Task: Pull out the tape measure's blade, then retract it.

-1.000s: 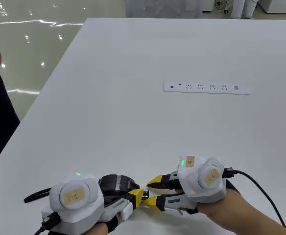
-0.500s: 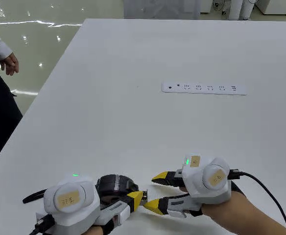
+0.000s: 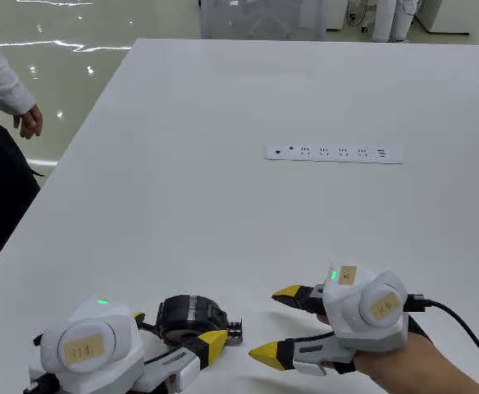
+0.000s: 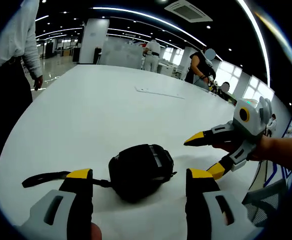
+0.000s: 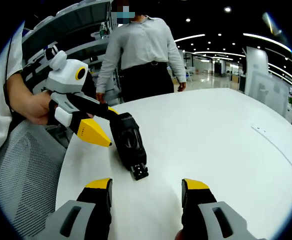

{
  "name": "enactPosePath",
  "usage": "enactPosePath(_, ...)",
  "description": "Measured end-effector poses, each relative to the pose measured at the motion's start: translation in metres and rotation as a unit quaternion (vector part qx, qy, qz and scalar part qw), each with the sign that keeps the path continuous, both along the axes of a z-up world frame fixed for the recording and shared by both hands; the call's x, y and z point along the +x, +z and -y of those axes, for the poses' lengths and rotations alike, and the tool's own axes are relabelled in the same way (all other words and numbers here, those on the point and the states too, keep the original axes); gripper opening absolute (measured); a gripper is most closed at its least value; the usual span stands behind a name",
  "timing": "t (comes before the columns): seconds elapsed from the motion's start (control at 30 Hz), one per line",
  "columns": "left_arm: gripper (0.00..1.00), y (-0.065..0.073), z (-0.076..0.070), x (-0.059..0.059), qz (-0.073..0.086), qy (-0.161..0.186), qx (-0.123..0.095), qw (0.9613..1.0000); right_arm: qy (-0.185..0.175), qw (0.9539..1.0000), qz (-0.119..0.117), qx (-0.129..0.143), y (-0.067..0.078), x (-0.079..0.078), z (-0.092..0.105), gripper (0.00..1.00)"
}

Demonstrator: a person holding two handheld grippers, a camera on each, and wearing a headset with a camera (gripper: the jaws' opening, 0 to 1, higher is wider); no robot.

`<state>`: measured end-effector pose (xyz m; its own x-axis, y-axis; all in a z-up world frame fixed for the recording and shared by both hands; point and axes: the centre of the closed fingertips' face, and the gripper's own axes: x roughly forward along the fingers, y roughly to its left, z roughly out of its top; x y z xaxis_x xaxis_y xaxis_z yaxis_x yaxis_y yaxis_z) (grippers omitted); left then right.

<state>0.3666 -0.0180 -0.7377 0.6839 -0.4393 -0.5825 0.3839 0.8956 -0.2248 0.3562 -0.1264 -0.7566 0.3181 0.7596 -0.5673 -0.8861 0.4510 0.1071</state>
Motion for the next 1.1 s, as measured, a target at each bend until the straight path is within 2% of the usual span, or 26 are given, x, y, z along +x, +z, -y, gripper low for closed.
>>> enactPosePath(0.03, 0.73, 0.002, -0.002, -0.001, 0.004, -0.004, 0.005, 1.0000, -0.004, 1.0000, 0.000, -0.001, 0.001, -0.002, 0.003, 0.56)
enactPosePath(0.13, 0.74, 0.006, -0.004, -0.004, 0.003, -0.013, -0.004, 0.9999, -0.017, 0.9999, 0.001, -0.002, 0.004, -0.005, 0.011, 0.59)
enactPosePath(0.27, 0.76, 0.011, -0.008, -0.008, 0.012, -0.031, -0.001, 0.9994, -0.032, 0.9995, 0.002, -0.003, 0.009, -0.012, 0.022, 0.62)
enactPosePath(0.43, 0.78, 0.014, -0.014, -0.013, 0.017, -0.050, 0.001, 0.9986, -0.052, 0.9986, 0.003, -0.001, 0.016, -0.020, 0.035, 0.65)
enactPosePath(0.73, 0.82, 0.018, -0.022, -0.023, 0.024, -0.078, 0.008, 0.9966, -0.082, 0.9966, 0.004, -0.001, 0.022, -0.034, 0.052, 0.68)
enactPosePath(0.83, 0.83, 0.020, -0.024, -0.025, 0.027, -0.085, 0.002, 0.9960, -0.091, 0.9958, 0.004, -0.001, 0.023, -0.038, 0.058, 0.69)
enactPosePath(0.93, 0.84, 0.019, -0.024, -0.029, 0.030, -0.098, 0.004, 0.9947, -0.099, 0.9951, 0.005, -0.002, 0.025, -0.042, 0.066, 0.69)
enactPosePath(1.03, 0.83, 0.017, -0.025, -0.031, 0.028, -0.106, 0.011, 0.9939, -0.105, 0.9944, 0.005, -0.003, 0.026, -0.047, 0.072, 0.70)
enactPosePath(1.1, 0.83, 0.019, -0.025, -0.033, 0.028, -0.112, 0.004, 0.9933, -0.111, 0.9938, 0.006, -0.002, 0.027, -0.049, 0.078, 0.70)
